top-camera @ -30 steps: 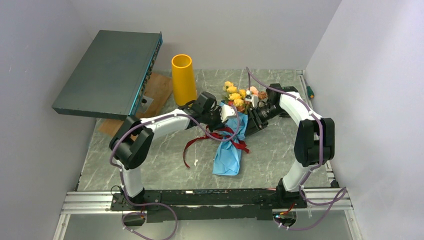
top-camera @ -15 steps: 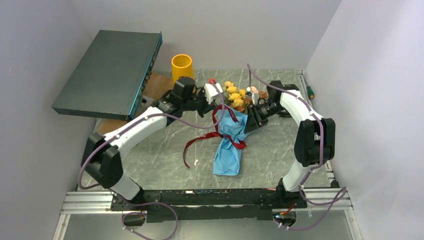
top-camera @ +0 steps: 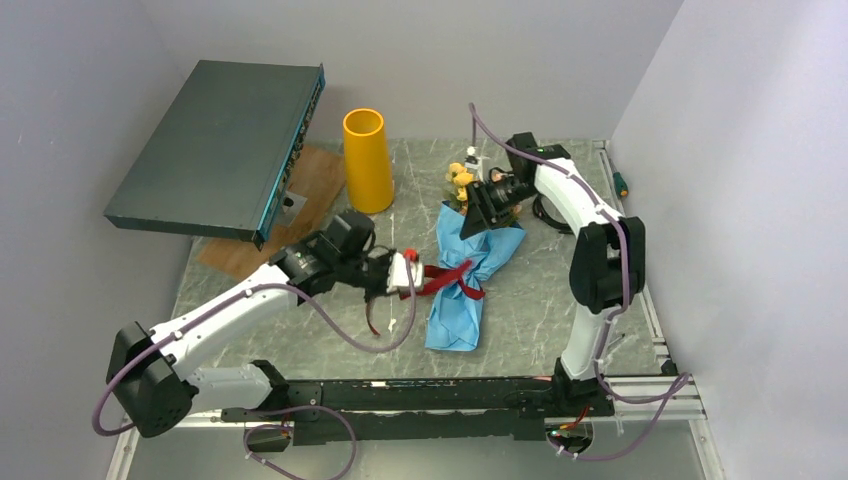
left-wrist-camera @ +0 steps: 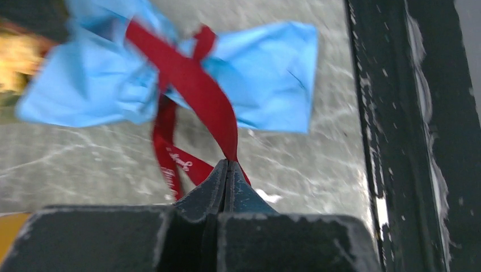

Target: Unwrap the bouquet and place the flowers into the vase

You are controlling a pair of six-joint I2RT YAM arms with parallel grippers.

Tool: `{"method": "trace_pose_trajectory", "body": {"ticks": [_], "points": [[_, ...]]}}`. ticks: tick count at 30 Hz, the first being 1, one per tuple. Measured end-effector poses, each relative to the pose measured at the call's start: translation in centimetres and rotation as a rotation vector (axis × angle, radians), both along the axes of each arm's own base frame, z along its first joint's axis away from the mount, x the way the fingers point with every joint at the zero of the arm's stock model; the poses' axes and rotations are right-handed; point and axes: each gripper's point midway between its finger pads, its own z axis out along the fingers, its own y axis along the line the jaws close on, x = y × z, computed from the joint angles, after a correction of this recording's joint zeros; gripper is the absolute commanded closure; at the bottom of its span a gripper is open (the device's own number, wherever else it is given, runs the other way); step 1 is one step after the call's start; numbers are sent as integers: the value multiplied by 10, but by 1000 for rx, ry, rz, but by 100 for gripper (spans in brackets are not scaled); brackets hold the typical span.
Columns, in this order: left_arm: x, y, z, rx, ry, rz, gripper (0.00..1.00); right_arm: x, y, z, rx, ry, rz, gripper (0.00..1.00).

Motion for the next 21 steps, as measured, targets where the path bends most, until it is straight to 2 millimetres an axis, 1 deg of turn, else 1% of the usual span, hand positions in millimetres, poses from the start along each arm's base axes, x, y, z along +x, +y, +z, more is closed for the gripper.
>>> {"method": "trace_pose_trajectory", "body": {"ticks": [2, 5, 8, 12, 14, 17, 19, 21], "points": [[-16, 5, -28, 61, 10, -51, 100, 4, 15, 0, 4, -11, 25, 44], [-37, 10, -60, 133, 2, -124, 100, 5, 43, 0, 13, -29, 80, 44], [-56, 14, -80, 179, -29, -200, 100, -5, 72, -7, 14, -41, 147, 43], [-68, 15, -90, 196, -62, -257, 100, -21, 106, -18, -1, -87, 224, 41], [-69, 15, -94, 199, -73, -268, 100, -29, 122, -29, -14, -122, 256, 38], [-68, 13, -94, 195, -83, -269, 100, -41, 140, -47, -42, -162, 296, 37], [-67, 11, -94, 191, -89, -265, 100, -45, 150, -57, -58, -188, 314, 36], [-66, 10, -95, 192, -84, -259, 100, -43, 162, -66, -66, -221, 325, 33]]}}
